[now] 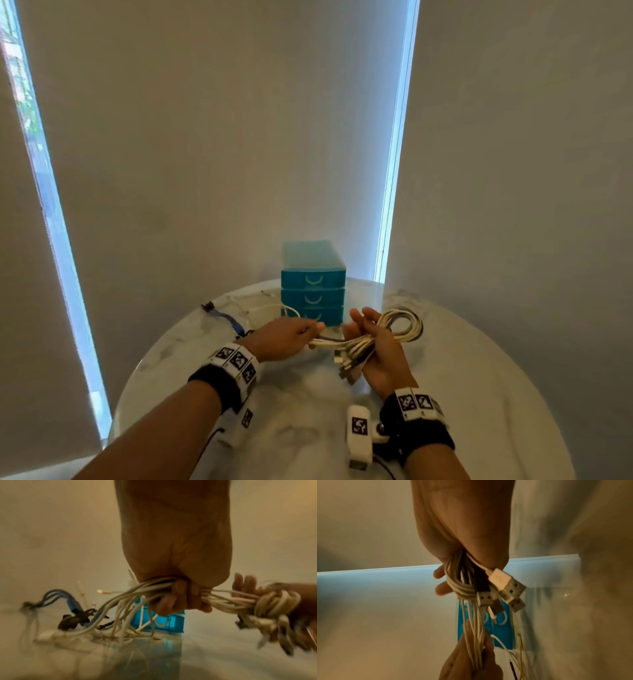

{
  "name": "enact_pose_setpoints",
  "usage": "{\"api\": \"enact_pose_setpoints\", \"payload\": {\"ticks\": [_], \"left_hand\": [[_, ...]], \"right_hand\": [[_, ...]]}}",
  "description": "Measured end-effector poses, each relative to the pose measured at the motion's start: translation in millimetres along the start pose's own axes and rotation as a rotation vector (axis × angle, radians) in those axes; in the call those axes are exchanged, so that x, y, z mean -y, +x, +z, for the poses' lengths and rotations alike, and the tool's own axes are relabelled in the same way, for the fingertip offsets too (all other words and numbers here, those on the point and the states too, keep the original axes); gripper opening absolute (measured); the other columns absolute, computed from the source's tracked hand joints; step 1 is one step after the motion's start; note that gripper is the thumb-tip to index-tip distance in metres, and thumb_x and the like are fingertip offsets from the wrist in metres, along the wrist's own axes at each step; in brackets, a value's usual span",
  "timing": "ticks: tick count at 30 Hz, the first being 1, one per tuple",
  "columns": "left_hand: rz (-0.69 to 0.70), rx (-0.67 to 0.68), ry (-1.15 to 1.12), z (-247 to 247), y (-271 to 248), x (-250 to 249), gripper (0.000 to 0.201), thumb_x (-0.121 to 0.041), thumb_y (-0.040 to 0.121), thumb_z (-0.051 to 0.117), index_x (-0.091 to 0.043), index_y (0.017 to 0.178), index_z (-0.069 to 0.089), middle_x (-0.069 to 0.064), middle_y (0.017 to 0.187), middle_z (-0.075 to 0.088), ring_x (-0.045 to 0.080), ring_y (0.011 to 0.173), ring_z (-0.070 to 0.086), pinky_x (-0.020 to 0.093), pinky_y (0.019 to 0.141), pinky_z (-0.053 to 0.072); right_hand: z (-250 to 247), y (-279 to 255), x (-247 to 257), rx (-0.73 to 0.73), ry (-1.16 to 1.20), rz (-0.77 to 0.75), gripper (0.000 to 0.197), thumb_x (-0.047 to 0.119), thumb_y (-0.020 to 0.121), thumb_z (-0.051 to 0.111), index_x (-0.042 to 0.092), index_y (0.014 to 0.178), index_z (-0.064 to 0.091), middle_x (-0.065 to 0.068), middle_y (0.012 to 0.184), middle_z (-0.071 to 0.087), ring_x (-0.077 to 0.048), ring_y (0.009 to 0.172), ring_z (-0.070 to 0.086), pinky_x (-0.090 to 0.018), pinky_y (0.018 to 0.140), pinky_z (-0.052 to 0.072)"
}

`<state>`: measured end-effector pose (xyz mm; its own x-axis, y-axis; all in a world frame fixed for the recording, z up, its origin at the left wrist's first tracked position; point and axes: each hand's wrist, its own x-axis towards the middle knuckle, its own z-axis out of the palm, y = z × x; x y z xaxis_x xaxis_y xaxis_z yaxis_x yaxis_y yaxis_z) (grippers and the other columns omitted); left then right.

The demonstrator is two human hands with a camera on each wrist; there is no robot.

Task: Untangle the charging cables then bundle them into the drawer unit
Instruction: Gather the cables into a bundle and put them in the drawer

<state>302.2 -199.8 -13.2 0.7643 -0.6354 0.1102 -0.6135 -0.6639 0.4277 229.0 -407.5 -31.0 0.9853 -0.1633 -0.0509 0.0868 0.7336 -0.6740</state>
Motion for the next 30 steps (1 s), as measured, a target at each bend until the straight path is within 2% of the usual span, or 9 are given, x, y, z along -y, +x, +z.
{"api": "enact_pose_setpoints", "payload": {"ticks": [4,7,9,11,14,18,22,25,30], "left_hand": [[-0.014,0.102,0.174,10,-3,-20,0.05,-0.064,0.112,0.028,-0.039,0.081,0.058,-0.006,0.089,0.062,0.019,0.087,0.062,0.041,0.097,0.054],[-0.009,0.141,0.273,10,-8,-35,0.079,-0.083,0.101,0.015,-0.038,0.115,0.077,-0.001,0.102,0.074,0.019,0.095,0.067,0.039,0.099,0.053],[0.05,0.098,0.365,9,-6,-37,0.08,-0.084,0.099,0.018,-0.038,0.125,0.078,-0.003,0.093,0.076,0.013,0.082,0.067,0.032,0.085,0.054],[0.087,0.016,0.383,11,-2,-35,0.072,-0.077,0.104,0.025,-0.032,0.09,0.08,-0.006,0.067,0.061,0.007,0.06,0.053,0.027,0.066,0.042],[0.102,-0.052,0.376,13,5,-32,0.065,-0.073,0.104,0.029,-0.033,0.059,0.055,-0.008,0.057,0.048,0.007,0.051,0.044,0.024,0.06,0.033],[0.14,-0.118,0.445,14,9,-24,0.081,-0.091,0.092,0.012,-0.032,0.091,0.068,-0.01,0.074,0.063,0.005,0.064,0.057,0.023,0.064,0.044],[0.104,-0.06,0.386,20,6,-38,0.047,-0.068,0.108,0.028,-0.03,0.122,0.051,-0.01,0.096,0.063,0.01,0.08,0.061,0.03,0.075,0.054],[0.133,-0.061,0.402,21,-1,-51,0.041,-0.059,0.112,0.03,-0.028,0.122,0.055,-0.004,0.107,0.068,0.012,0.087,0.064,0.029,0.08,0.054],[0.221,-0.212,0.635,25,-2,-74,0.049,-0.054,0.115,0.023,-0.029,0.103,0.064,-0.006,0.086,0.066,0.011,0.072,0.062,0.027,0.073,0.051]], "right_hand": [[-5,8,3,-0.072,-0.115,-0.025,0.035,0.009,0.111,0.047,0.026,0.136,0.065,0.001,0.063,0.043,-0.01,0.047,0.039,-0.027,0.049,0.047],[-9,11,4,-0.197,-0.184,-0.009,0.01,0.017,0.108,0.06,0.015,0.112,0.069,0.002,0.057,0.038,-0.011,0.046,0.035,-0.027,0.046,0.041],[-10,10,6,-0.271,-0.205,0.011,0.024,0.024,0.102,0.072,0.014,0.085,0.059,0.002,0.056,0.038,-0.014,0.047,0.036,-0.027,0.045,0.038],[-8,10,6,-0.303,-0.219,0.005,0.037,0.03,0.096,0.081,0.017,0.076,0.051,0.002,0.056,0.04,-0.014,0.045,0.038,-0.027,0.044,0.039],[-2,6,6,-0.344,-0.256,-0.029,0.044,0.038,0.084,0.091,0.016,0.075,0.053,0.0,0.053,0.044,-0.016,0.044,0.042,-0.029,0.048,0.044],[-3,0,14,-0.308,-0.143,-0.007,0.041,0.037,0.077,0.096,0.017,0.091,0.064,0.001,0.056,0.044,-0.016,0.05,0.047,-0.034,0.058,0.049],[-7,0,19,-0.403,-0.224,-0.112,0.04,0.006,0.085,0.087,0.013,0.119,0.068,-0.004,0.065,0.056,-0.018,0.057,0.055,-0.034,0.057,0.054],[-13,4,23,-0.562,-0.323,-0.194,0.033,0.007,0.085,0.088,0.013,0.111,0.068,-0.01,0.083,0.069,-0.022,0.068,0.063,-0.038,0.065,0.059],[-14,9,27,-0.63,-0.623,-0.44,0.031,0.032,0.087,0.09,0.012,0.09,0.067,-0.006,0.09,0.074,-0.029,0.087,0.072,-0.04,0.085,0.059]]}}
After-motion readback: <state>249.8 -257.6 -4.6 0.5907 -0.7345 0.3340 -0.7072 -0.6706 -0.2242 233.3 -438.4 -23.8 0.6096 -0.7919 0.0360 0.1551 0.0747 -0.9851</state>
